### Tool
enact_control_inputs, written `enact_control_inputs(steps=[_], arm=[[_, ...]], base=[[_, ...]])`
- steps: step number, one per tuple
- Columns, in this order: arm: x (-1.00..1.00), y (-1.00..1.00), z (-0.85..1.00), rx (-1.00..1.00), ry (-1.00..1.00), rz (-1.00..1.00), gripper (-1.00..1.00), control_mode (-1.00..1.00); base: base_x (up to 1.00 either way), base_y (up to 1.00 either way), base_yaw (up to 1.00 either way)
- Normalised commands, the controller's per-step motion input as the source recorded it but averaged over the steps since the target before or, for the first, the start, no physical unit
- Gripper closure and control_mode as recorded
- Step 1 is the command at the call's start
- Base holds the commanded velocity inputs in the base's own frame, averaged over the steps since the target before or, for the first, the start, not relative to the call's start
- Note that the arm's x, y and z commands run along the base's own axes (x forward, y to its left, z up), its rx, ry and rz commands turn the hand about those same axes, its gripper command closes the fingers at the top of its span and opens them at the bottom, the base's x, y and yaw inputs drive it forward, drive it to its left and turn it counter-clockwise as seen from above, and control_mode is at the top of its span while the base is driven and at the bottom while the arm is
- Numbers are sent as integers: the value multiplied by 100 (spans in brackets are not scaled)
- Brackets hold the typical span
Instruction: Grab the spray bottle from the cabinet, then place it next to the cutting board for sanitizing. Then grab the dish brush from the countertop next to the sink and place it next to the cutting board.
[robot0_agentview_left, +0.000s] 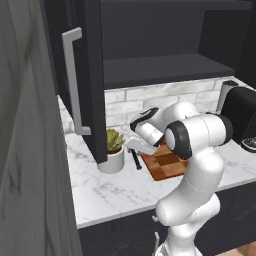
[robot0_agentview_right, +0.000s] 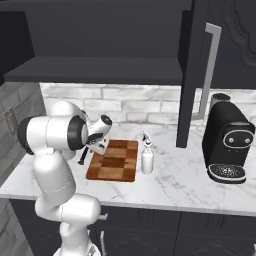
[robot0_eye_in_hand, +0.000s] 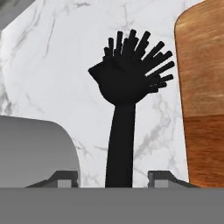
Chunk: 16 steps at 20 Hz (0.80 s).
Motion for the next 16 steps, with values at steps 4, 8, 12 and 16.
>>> enact_control_inputs(steps=[4, 8, 12, 16], arm=[[-13, 0, 1, 0, 0, 0, -100, -100], [-44, 0, 53, 0, -9, 0, -100, -100], [-67, 0, 93, 0, -21, 0, -100, -100], [-71, 0, 96, 0, -23, 0, -100, -100]], base=[[0, 0, 0], [0, 0, 0], [0, 0, 0], [0, 0, 0]])
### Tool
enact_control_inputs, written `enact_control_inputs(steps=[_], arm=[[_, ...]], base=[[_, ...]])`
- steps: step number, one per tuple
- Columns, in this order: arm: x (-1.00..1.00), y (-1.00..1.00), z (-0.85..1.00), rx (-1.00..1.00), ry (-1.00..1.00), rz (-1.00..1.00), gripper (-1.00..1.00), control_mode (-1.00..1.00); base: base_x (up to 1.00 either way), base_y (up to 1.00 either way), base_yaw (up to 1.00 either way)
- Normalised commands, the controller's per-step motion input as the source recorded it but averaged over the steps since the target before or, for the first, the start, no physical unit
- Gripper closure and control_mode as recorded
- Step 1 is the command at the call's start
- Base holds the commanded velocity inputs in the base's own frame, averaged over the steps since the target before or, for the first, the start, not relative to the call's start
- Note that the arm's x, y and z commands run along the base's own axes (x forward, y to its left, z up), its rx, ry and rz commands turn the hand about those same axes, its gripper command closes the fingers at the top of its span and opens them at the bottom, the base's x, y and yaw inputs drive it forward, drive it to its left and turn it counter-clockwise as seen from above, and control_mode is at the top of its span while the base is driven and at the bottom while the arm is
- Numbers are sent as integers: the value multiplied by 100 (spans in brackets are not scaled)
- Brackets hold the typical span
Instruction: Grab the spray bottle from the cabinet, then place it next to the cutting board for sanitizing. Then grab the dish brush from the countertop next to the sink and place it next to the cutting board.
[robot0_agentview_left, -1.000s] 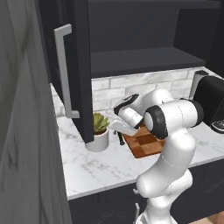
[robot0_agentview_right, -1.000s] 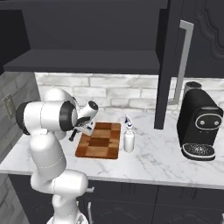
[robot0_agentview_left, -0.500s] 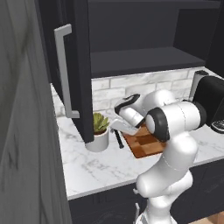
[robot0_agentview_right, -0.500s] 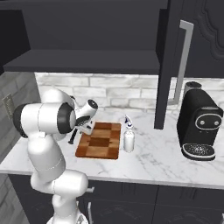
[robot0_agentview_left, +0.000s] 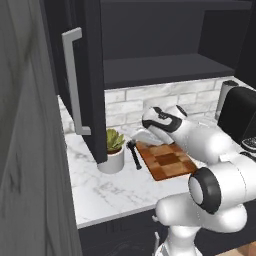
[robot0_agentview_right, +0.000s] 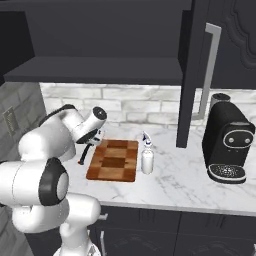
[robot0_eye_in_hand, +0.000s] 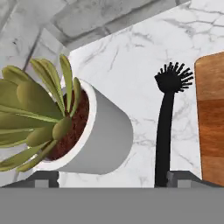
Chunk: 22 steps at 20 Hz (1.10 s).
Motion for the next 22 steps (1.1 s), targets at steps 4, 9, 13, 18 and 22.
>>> enact_control_inputs(steps=[4, 9, 13, 18, 22], arm=[[-84, 0, 98, 0, -26, 0, -100, -100], [-95, 0, 94, 0, -24, 0, -100, -100], [-97, 0, 90, 0, -18, 0, -100, -100], [-97, -3, 97, 0, -14, -1, -100, -100], [-81, -9, 100, 0, -3, -1, -100, -100]], base=[[0, 0, 0], [0, 0, 0], [0, 0, 0], [0, 0, 0], [0, 0, 0]])
